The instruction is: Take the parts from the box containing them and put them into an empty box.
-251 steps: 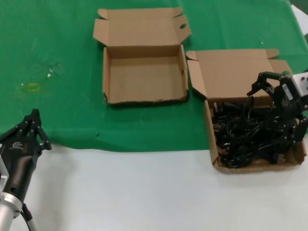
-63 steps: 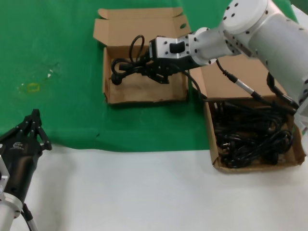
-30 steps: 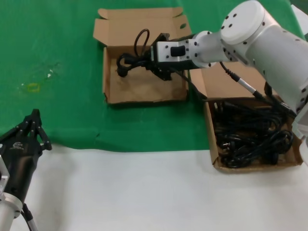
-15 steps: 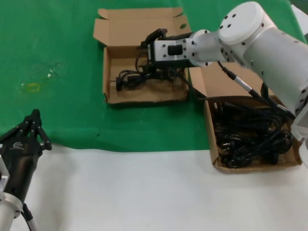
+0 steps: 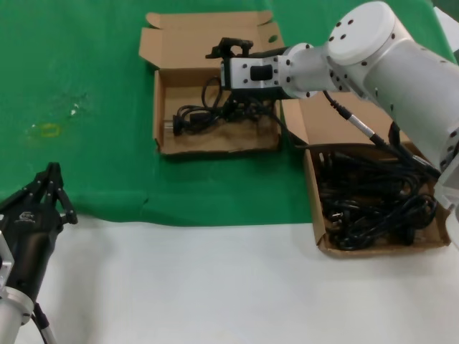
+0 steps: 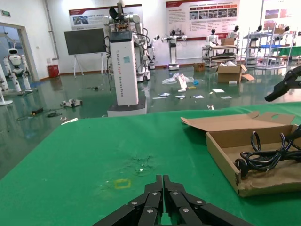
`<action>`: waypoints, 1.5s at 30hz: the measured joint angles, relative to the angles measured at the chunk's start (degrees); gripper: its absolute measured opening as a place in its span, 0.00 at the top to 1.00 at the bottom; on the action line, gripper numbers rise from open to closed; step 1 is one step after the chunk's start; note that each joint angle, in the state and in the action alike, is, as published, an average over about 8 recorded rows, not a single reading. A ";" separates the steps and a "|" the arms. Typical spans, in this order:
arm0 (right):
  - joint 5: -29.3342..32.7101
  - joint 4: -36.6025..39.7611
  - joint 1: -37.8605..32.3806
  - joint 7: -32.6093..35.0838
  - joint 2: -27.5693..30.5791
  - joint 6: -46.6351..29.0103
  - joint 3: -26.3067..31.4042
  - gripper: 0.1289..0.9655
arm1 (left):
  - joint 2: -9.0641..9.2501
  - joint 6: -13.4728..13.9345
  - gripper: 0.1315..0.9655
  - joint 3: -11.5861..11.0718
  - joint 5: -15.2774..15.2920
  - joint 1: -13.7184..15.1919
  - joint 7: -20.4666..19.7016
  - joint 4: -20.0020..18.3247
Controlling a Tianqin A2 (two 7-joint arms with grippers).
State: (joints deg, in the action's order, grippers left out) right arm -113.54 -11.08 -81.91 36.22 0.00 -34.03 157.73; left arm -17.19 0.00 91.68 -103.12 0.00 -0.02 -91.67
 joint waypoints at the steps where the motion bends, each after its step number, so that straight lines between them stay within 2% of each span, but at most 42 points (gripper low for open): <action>1: 0.00 0.00 0.00 0.00 0.00 0.00 0.00 0.49 | 0.00 0.00 0.98 0.00 0.00 0.00 0.00 0.00; 6: 0.00 0.00 0.00 0.00 0.00 0.00 0.00 0.33 | 0.00 0.00 0.94 0.00 0.00 0.00 0.00 0.00; 10: 0.02 -0.22 0.22 -0.10 0.05 0.09 -0.18 0.33 | 0.00 0.00 0.92 0.00 0.00 0.00 0.00 0.00; 13: 0.15 -1.21 1.22 -0.53 0.26 0.50 -0.99 0.26 | 0.00 0.00 0.92 0.00 0.00 0.00 0.00 0.00; 18: 0.60 -4.70 4.81 -2.10 1.00 1.97 -3.85 0.14 | 0.00 0.00 0.82 0.00 0.00 0.00 0.00 0.00; 22: 1.09 -8.49 8.67 -3.81 1.81 3.58 -6.96 0.09 | 0.00 0.00 0.76 0.00 0.00 0.00 0.00 0.00; 27: 1.77 -13.72 13.94 -6.16 2.93 5.78 -11.24 0.03 | 0.00 0.00 0.61 0.00 -0.01 0.00 0.00 0.00; 30: 2.19 -16.97 17.24 -7.60 3.62 7.16 -13.91 0.02 | 0.00 0.00 0.52 0.00 -0.01 0.00 0.00 0.00; 34: 2.75 -21.35 21.70 -9.57 4.56 9.00 -17.50 0.01 | 0.00 0.00 0.52 0.00 -0.01 0.00 0.00 0.00; 42: 3.85 -29.85 30.34 -13.41 6.37 12.59 -24.47 0.00 | 0.00 0.00 0.26 0.00 0.00 0.00 0.03 0.00; 45: 4.26 -33.04 33.58 -14.84 7.05 13.94 -27.08 0.00 | 0.00 0.00 0.22 0.00 -0.01 0.00 0.04 0.00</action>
State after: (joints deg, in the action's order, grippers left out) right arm -109.28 -44.12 -48.34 21.38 7.05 -20.09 130.65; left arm -17.19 0.00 91.68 -103.12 0.00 0.02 -91.67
